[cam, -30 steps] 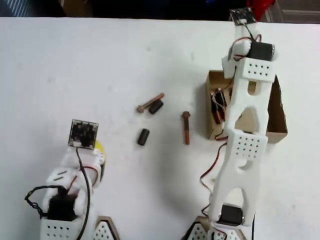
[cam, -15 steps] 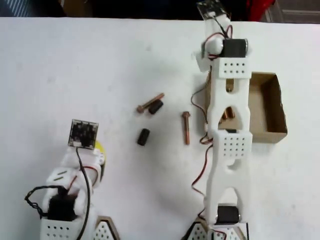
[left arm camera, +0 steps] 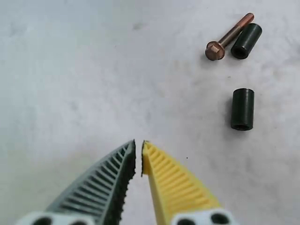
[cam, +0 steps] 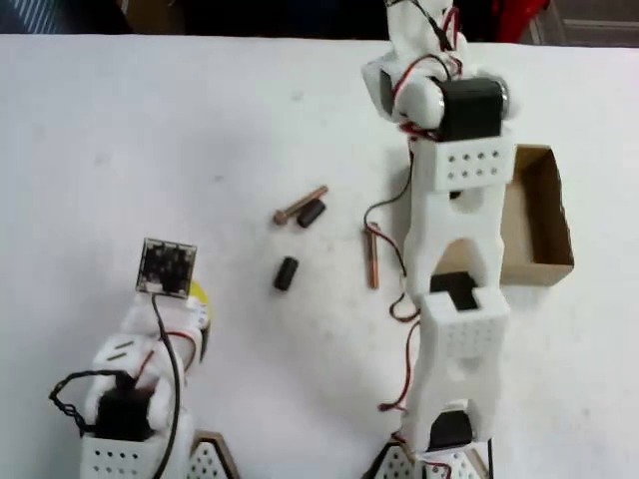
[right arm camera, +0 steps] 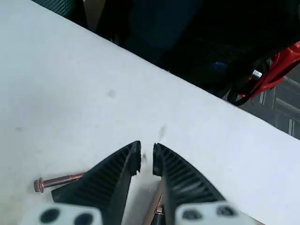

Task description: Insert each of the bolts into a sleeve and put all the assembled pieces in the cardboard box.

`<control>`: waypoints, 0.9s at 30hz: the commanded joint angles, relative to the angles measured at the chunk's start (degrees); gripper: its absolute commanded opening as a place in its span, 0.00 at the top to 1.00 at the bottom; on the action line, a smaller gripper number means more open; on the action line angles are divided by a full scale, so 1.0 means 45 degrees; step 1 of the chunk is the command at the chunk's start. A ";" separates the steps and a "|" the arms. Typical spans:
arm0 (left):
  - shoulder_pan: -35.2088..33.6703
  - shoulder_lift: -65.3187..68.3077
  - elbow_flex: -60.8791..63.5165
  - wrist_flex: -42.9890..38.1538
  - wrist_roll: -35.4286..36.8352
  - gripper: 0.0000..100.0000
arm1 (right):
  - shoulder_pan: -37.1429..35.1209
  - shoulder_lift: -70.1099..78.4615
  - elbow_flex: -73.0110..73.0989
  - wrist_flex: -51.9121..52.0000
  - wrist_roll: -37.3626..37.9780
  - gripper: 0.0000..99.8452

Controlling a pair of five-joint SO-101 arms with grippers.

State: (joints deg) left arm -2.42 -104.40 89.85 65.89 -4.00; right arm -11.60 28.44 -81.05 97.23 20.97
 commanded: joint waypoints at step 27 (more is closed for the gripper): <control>-0.1045 -0.0088 -0.0078 -0.0313 -0.0039 0.93 | -0.3663 -0.8020 1.6801 -0.2081 -0.0020 0.96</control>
State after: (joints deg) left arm -6.64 -104.40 89.85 65.89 -4.00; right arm -26.20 -5.49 -10.73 93.36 20.97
